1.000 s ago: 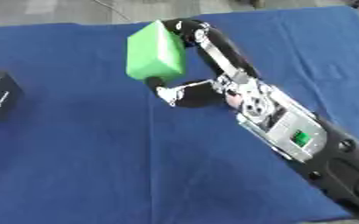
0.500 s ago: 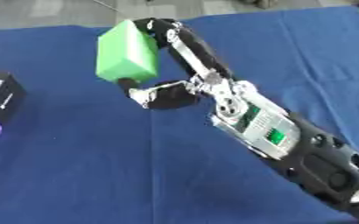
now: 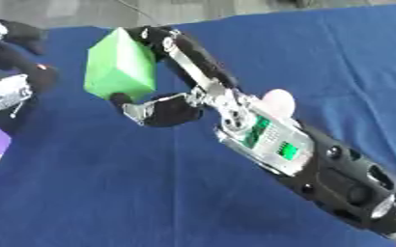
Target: Pick up the objects with one hand, pass them to the other hand, and then place them into the box on the other side of the table.
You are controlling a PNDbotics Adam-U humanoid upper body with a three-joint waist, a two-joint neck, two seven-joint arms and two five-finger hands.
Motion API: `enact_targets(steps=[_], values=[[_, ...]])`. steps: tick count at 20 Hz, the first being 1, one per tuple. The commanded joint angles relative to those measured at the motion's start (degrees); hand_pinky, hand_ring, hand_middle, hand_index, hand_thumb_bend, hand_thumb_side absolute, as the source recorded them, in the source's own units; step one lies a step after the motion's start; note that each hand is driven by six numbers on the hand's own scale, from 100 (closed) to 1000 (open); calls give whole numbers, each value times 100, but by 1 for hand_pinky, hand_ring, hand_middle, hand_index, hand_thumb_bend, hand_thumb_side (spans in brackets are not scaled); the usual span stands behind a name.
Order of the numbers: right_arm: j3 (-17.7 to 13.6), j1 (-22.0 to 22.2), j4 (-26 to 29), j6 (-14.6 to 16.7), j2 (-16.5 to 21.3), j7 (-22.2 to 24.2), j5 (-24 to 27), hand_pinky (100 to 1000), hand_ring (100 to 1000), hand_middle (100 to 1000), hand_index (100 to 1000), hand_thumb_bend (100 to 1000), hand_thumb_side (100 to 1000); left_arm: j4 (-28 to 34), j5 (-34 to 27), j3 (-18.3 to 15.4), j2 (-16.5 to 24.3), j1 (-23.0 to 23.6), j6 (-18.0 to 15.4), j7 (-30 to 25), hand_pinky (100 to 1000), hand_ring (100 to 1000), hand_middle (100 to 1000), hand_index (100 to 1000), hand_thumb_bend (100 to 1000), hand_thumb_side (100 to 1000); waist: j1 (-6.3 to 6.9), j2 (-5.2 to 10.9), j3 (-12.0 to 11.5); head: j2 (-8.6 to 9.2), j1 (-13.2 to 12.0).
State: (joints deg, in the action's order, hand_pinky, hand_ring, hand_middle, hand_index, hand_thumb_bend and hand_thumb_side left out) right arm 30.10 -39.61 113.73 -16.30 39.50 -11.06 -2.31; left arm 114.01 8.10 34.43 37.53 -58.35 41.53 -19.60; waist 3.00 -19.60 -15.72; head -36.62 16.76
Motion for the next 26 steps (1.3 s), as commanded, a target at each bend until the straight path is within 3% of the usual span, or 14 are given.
enact_targets(steps=[1, 7, 12, 15, 17, 26], values=[[-16, -109, 86, 50, 16, 108, -48, 762, 596, 498, 706, 100, 163, 58, 390, 23, -99, -169, 45, -55, 886, 810, 805, 915, 515, 678, -10, 87, -14, 62, 0], [72, -99, 86, 329, -45, 381, -261, 764, 597, 499, 704, 100, 138, 58, 1453, 138, -293, -247, -145, -416, 932, 847, 805, 917, 682, 579, -4, 63, 18, 76, -63], [114, -74, 86, 574, -85, 570, -340, 764, 596, 498, 703, 100, 162, 58, 2096, 142, -355, -222, -270, -646, 945, 866, 809, 932, 725, 540, -5, 46, 41, 97, -135], [135, -66, 86, 701, -127, 614, -379, 763, 595, 497, 701, 100, 161, 58, 2236, 146, -403, -223, -303, -748, 938, 862, 805, 932, 703, 536, -17, 35, 53, 104, -171], [146, -70, 86, 836, -150, 627, -420, 763, 596, 497, 700, 100, 156, 58, 2263, 161, -429, -226, -275, -815, 930, 857, 800, 930, 641, 554, -25, 26, 62, 93, -191], [139, -87, 86, 1323, -169, 603, -650, 763, 598, 500, 697, 100, 112, 48, 2153, 204, -524, -216, 62, -931, 887, 825, 765, 875, 476, 591, -22, 0, 69, 77, -249]])
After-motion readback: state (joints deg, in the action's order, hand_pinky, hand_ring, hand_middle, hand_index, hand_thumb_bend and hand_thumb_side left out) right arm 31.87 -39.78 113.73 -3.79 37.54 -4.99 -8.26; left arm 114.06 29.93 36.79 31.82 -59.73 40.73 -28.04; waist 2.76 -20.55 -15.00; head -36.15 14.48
